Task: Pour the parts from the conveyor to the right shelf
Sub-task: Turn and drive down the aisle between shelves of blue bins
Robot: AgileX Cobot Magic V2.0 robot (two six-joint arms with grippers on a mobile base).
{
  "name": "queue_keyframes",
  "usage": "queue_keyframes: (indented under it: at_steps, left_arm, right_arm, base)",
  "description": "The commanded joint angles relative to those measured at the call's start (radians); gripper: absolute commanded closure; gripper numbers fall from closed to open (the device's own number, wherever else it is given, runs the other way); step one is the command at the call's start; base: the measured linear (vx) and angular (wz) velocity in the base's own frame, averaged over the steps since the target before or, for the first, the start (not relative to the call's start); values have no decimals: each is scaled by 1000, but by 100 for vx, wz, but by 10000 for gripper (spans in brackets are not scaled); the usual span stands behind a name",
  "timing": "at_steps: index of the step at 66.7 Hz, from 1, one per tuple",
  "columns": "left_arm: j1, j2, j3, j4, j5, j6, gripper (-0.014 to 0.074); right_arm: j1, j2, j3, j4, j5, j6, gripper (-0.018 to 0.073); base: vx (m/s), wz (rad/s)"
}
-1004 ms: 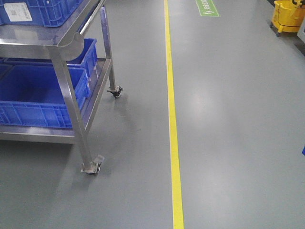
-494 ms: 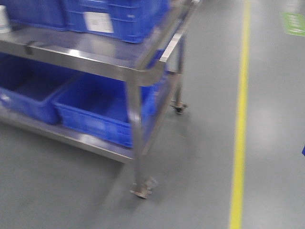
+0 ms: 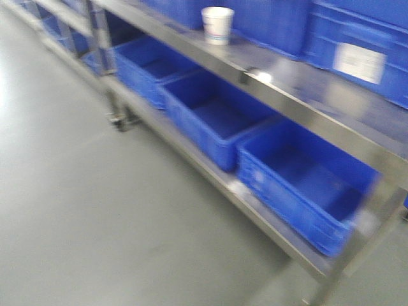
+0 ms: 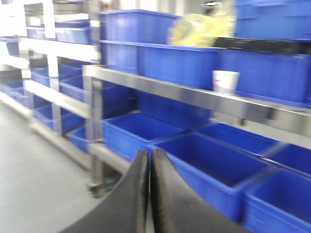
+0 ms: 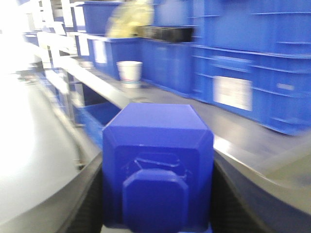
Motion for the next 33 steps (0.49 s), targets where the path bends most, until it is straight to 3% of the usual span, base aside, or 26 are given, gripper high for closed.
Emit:
queue_keyframes:
  at_steps: [1, 33]
  left_arm:
    - [-4, -11, 27, -9, -79, -7, 603]
    - [-4, -11, 27, -9, -79, -7, 603]
  right_arm:
    - [-3, 12, -28, -8, -80, -8, 564]
    - [-3, 12, -28, -8, -80, -8, 564]
  base:
    - [21, 85]
    - [18, 75]
